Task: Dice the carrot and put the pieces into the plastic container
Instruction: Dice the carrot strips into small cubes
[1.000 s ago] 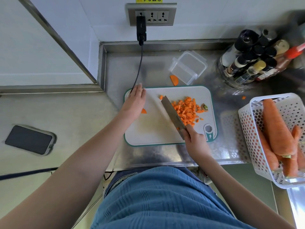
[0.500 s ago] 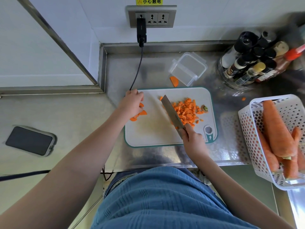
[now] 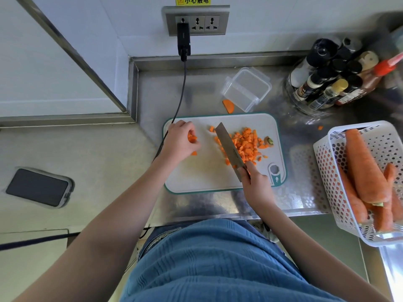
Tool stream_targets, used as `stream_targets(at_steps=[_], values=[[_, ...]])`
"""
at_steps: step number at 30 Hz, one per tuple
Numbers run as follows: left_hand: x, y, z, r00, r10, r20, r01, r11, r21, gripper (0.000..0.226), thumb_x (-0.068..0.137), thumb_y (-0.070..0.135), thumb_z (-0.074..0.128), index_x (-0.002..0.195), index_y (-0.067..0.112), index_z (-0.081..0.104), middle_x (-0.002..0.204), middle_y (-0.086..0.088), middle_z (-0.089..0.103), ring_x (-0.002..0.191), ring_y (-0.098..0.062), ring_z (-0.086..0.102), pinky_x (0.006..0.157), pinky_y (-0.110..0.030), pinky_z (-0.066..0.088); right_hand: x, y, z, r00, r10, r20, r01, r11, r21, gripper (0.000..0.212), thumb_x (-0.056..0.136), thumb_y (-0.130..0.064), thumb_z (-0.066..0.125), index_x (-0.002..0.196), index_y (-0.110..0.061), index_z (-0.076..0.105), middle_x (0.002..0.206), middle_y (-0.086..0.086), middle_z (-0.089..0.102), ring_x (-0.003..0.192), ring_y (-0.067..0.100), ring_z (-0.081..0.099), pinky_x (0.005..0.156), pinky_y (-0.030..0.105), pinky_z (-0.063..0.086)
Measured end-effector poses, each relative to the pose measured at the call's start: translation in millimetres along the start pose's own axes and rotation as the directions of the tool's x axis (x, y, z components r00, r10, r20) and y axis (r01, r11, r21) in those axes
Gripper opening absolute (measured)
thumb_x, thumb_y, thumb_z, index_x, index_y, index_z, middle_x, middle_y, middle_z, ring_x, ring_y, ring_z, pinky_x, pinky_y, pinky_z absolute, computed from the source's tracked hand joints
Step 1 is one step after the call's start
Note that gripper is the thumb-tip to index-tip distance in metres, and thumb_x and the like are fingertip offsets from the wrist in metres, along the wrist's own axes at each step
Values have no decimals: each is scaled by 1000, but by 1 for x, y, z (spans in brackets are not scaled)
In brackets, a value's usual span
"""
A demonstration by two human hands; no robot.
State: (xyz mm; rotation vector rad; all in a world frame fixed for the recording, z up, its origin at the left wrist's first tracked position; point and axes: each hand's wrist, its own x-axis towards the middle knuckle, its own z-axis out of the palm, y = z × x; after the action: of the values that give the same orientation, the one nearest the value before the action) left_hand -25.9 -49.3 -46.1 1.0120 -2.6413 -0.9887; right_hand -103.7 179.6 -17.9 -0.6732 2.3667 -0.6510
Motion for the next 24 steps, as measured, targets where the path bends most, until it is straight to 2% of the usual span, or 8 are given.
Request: stream_targets(at_steps=[3, 6, 10, 12, 14, 16, 20, 24], values=[[-16, 13, -2, 998, 22, -65, -28, 994, -107, 17, 59, 18, 64, 74, 14, 56, 77, -1, 56, 74, -23, 51, 67, -32, 43, -1, 0, 1, 1000, 1, 4, -1, 1000, -3, 22, 101, -31, 38, 103, -11, 48, 72, 7, 57, 64, 33, 56, 58, 37, 44], [-44, 19, 9, 983, 145, 116, -150, 988, 31, 19, 62, 19, 68, 77, 15, 56, 83, 0, 54, 83, -24, 47, 73, -33, 39, -1, -1, 2, 1000, 1, 10, -2, 1000, 4, 21, 101, -30, 39, 101, -11, 47, 72, 8, 57, 64, 33, 55, 57, 37, 42], [-70, 8, 27, 936, 226, 269, -270, 953, 139, 20, 65, 8, 70, 81, 8, 58, 89, -8, 55, 95, -33, 47, 82, -50, 43, -1, -2, 3, 1000, -4, 5, 4, 1000, 5, 19, 101, -31, 37, 97, -14, 44, 69, 6, 54, 61, 31, 52, 54, 33, 37], [-71, 3, 28, 944, 216, 249, -248, 963, 103, 27, 70, 9, 73, 95, 6, 63, 101, -11, 57, 104, -35, 47, 90, -49, 43, -1, -2, 3, 1000, 3, 3, -3, 1000, 6, 21, 102, -31, 37, 100, -12, 46, 69, 5, 54, 62, 31, 53, 54, 34, 38], [-73, 2, 25, 955, 161, 247, -177, 983, 43, 42, 77, 17, 73, 116, 8, 61, 119, -9, 54, 116, -27, 43, 99, -37, 37, -2, -2, 4, 1000, 2, -5, -2, 1000, 6, 21, 102, -31, 37, 102, -12, 46, 70, 6, 55, 62, 31, 53, 55, 34, 39], [-77, -2, 22, 971, 127, 205, -124, 992, -27, 44, 79, 18, 73, 121, 10, 60, 124, -7, 55, 118, -22, 46, 102, -33, 37, -3, -1, 4, 1000, 2, -12, -2, 1000, 14, 21, 102, -31, 37, 101, -12, 46, 68, 5, 55, 61, 32, 54, 54, 34, 39], [-80, -6, 22, 984, 33, 174, -16, 995, -95, 41, 80, 12, 72, 120, 9, 61, 122, -6, 57, 104, -16, 58, 96, -30, 45, -5, 2, 5, 1000, 3, -12, -3, 999, 38, 18, 101, -30, 37, 94, -15, 42, 63, 2, 52, 58, 30, 52, 52, 33, 37], [-78, 2, 27, 985, -29, 168, 50, 991, -120, 56, 79, 11, 72, 130, 9, 49, 125, -6, 47, 96, -15, 55, 90, -25, 45, -4, 1, 6, 1000, 8, -18, -7, 999, 41, 19, 101, -31, 37, 96, -14, 44, 63, 1, 53, 59, 30, 54, 52, 34, 39]])
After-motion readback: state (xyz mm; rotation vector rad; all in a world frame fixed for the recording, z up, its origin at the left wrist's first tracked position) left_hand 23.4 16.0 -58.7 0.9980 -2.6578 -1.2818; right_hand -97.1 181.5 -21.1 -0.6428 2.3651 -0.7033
